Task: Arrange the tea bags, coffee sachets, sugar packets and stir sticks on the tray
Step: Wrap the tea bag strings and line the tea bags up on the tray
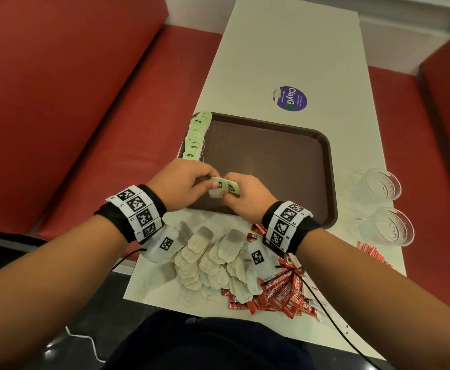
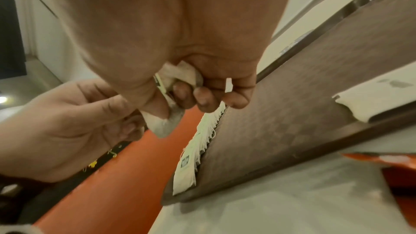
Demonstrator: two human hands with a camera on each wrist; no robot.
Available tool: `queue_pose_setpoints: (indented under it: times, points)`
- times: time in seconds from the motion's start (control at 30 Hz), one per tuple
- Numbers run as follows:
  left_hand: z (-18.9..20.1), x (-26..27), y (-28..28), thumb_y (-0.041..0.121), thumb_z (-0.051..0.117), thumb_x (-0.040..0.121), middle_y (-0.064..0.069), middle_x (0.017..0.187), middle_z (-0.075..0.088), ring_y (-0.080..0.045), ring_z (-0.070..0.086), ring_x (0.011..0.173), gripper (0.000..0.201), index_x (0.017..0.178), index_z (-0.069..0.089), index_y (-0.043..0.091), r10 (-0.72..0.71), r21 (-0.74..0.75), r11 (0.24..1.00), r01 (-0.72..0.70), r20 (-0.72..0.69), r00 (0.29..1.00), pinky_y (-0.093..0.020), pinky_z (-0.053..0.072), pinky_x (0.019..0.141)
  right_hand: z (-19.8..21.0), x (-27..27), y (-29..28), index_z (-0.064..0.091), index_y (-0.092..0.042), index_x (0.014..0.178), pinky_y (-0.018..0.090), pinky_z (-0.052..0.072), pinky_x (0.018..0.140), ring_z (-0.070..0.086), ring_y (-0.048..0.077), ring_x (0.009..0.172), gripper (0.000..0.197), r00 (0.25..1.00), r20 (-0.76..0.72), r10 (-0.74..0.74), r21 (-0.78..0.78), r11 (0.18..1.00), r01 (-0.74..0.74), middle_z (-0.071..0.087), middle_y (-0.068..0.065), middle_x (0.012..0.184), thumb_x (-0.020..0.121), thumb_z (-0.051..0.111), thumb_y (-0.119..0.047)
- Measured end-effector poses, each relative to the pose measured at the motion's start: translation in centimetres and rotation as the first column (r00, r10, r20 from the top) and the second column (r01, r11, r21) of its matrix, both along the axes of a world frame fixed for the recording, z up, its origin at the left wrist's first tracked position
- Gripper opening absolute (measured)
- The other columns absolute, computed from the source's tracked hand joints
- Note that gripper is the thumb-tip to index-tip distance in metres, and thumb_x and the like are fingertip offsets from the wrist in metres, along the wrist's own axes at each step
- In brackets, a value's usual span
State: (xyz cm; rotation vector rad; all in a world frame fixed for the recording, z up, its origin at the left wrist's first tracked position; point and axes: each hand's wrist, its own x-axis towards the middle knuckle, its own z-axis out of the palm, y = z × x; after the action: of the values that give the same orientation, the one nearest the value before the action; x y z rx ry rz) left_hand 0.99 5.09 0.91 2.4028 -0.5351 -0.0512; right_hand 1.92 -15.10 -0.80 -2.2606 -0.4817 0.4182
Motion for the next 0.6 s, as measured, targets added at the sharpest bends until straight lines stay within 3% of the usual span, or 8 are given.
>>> queue_pose_setpoints:
  times: [0.1,0.2,0.33,0.43,0.5,0.6]
  points:
    - [-0.3,0.9,-0.8,0.021,0.071,0.090,0.015,0.079,0.065,0.003,0.056,0.067,0.014,0.104,0.072,0.022,0.116,-0.195,0.973,-0.124,-0.051,0.992,-0.011,0.041,0.065,0.3,1.3,-0.3,0.063,-0.013,0.089,0.033,0.047,0.060,0.056,0.014,0.062,0.001,0.996,0.000,-0.093,0.089,0.992,0.093,0.061,-0.004,0.070,0.088,0.062,-0.013]
    - [-1.1,1.8,-1.7,0.024,0.077,0.086,0.007,0.093,0.070,-0.008,0.059,0.073,0.029,0.113,0.066,0.025,0.148,-0.277,0.940,-0.197,-0.188,0.971,-0.022,0.051,0.073,0.9,2.8,-0.4,0.062,-0.019,0.090,0.032,0.047,0.063,0.056,0.013,0.066,0.003,0.990,-0.028,-0.135,0.145,0.980,0.137,0.061,-0.005,0.074,0.093,0.063,-0.018]
    - [-1.6,4.8,-2.4,0.019,0.080,0.082,0.005,0.089,0.072,-0.008,0.060,0.072,0.028,0.099,0.059,0.028,0.246,-0.320,0.898,-0.304,-0.209,0.946,-0.024,0.050,0.069,1.7,4.4,-0.3,0.053,-0.020,0.104,0.028,0.045,0.065,0.054,0.011,0.071,0.011,0.979,-0.030,-0.201,0.166,0.965,0.203,0.060,-0.005,0.084,0.095,0.060,-0.020]
    - [-1.5,9.1,-2.2,0.026,0.084,0.078,0.008,0.085,0.069,-0.006,0.061,0.070,0.034,0.090,0.053,0.028,0.428,-0.225,0.852,-0.472,-0.219,0.877,-0.018,0.045,0.059,2.0,5.4,-0.6,0.042,-0.017,0.104,0.016,0.038,0.050,0.046,0.002,0.056,0.010,0.943,-0.173,-0.284,0.238,0.917,0.320,0.049,-0.003,0.076,0.099,0.051,-0.017]
    - [-1.9,12.4,-1.7,0.030,0.083,0.079,0.008,0.085,0.066,-0.008,0.061,0.074,0.031,0.090,0.054,0.026,0.499,-0.081,0.852,-0.518,-0.173,0.849,-0.022,0.048,0.062,2.0,6.0,-0.8,0.042,-0.021,0.094,0.024,0.038,0.055,0.045,0.002,0.051,0.008,0.921,-0.256,-0.294,0.270,0.893,0.360,0.046,-0.001,0.073,0.096,0.047,-0.016]
    - [-2.9,16.7,-1.3,0.026,0.074,0.086,0.001,0.095,0.069,-0.019,0.066,0.083,0.016,0.092,0.059,0.030,0.533,0.101,0.846,-0.523,-0.153,0.832,-0.035,0.057,0.078,1.8,6.6,-0.7,0.049,-0.020,0.084,0.038,0.038,0.062,0.047,0.020,0.063,0.005,0.908,-0.305,-0.286,0.286,0.882,0.374,0.058,0.013,0.079,0.079,0.048,-0.019]
